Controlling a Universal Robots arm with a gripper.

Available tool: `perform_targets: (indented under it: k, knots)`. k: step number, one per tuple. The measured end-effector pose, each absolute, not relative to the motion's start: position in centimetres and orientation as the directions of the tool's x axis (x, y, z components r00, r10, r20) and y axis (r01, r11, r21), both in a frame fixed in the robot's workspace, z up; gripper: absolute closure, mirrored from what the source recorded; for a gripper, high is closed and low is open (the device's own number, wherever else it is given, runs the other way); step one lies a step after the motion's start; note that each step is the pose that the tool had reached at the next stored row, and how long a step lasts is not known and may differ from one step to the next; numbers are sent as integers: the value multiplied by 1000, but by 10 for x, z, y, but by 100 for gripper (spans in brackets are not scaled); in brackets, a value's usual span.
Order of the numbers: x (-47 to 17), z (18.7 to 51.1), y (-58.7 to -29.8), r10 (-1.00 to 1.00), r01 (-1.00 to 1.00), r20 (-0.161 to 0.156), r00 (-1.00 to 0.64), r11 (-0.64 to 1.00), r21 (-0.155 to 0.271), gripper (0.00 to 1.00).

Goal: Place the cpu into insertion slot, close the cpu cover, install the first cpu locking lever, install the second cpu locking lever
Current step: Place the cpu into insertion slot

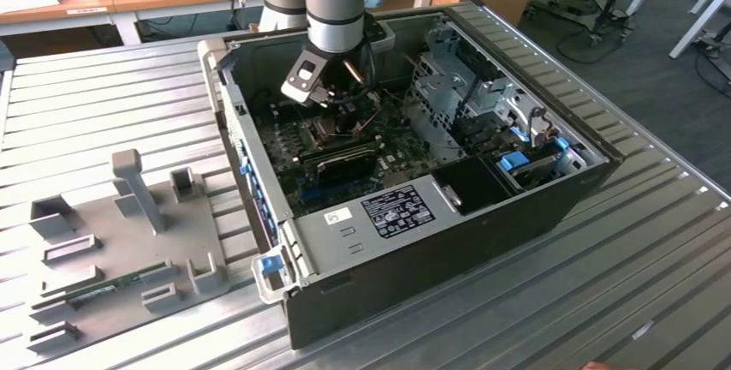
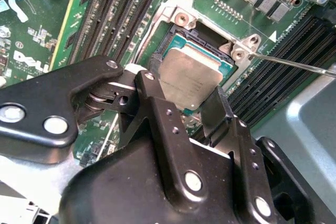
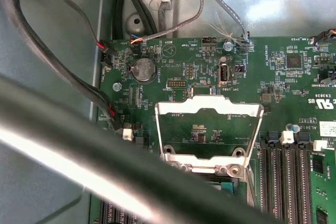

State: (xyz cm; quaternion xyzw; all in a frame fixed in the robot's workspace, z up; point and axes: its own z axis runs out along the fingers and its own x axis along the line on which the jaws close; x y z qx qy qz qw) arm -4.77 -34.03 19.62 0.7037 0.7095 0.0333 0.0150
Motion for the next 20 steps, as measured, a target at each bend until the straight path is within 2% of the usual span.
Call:
perform_targets:
  k: [20]
  knots:
    - [-49,193,-340,1000,998,25,-9,7,68,46]
